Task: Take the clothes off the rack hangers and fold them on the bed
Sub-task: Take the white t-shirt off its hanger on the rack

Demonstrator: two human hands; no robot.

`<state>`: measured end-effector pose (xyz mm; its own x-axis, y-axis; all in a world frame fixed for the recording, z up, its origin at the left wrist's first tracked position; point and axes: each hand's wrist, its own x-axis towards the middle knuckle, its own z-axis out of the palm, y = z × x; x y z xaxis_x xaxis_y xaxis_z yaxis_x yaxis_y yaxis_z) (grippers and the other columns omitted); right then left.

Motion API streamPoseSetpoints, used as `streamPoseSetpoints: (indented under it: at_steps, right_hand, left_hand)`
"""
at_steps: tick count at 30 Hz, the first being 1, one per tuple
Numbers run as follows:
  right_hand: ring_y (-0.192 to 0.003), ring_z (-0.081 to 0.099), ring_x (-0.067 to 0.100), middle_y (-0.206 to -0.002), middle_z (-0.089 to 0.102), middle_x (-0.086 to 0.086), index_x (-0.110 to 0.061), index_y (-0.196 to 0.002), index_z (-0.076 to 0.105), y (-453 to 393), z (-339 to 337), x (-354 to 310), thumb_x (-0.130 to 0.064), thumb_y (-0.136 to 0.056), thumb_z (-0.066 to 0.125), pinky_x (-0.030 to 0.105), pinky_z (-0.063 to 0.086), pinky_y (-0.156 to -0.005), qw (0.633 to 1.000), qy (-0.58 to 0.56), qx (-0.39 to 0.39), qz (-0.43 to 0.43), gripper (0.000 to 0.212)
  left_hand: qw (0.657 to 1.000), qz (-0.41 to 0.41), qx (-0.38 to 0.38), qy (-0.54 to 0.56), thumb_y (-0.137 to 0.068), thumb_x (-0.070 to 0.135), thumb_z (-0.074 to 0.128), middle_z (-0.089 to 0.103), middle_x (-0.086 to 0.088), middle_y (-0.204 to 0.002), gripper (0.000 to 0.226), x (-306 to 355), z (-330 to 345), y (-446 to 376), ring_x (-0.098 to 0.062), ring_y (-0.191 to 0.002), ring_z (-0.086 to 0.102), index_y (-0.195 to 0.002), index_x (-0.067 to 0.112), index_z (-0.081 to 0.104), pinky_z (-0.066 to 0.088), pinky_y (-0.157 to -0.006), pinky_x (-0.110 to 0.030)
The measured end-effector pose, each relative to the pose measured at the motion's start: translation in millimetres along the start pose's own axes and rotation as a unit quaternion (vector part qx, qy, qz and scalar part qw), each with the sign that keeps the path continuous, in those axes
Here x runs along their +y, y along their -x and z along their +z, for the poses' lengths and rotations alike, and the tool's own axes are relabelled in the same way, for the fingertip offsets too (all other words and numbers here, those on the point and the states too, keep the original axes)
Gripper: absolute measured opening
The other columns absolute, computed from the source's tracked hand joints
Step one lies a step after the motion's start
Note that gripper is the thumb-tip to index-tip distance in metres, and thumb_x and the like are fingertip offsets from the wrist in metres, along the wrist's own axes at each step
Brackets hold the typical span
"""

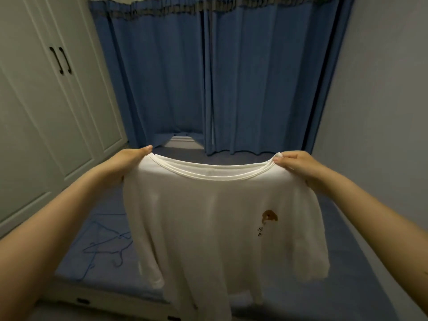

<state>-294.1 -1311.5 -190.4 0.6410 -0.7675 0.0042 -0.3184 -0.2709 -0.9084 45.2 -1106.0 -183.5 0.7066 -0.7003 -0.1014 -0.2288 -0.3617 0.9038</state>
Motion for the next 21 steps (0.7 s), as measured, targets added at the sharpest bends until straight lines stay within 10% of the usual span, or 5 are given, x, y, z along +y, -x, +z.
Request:
streamPoseSetpoints:
  at_steps: [16, 21]
  right_hand:
    - [-0.075, 0.057, 0.026, -0.075, 0.064, 0.006, -0.016, -0.067, 0.067, -265, 24, 169, -0.047, -0.093, 0.046, 0.033, 0.041, -0.066, 0.959, 0.243, -0.005, 0.146, 0.045]
    - [-0.062, 0.041, 0.020, -0.058, 0.044, 0.002, -0.015, -0.054, 0.040, -366, 52, 270, -0.039, -0.095, 0.045, 0.031, 0.029, -0.056, 0.944, 0.254, 0.037, 0.206, 0.047]
  left_hand:
    - [0.982, -0.015, -0.122, -0.144, -0.096, 0.043, 0.044, 0.062, -0.001, -0.103, 0.033, -90, 144, -300, -0.017, -0.094, 0.055, -0.094, 0.019, 0.067, 0.036, -0.084, -0.029]
    - [0.980, -0.017, -0.111, -0.167, -0.096, 0.035, 0.048, 0.049, -0.004, -0.066, 0.042, -165, 222, -426, -0.017, -0.067, 0.044, -0.062, 0.011, 0.053, 0.035, -0.063, -0.030]
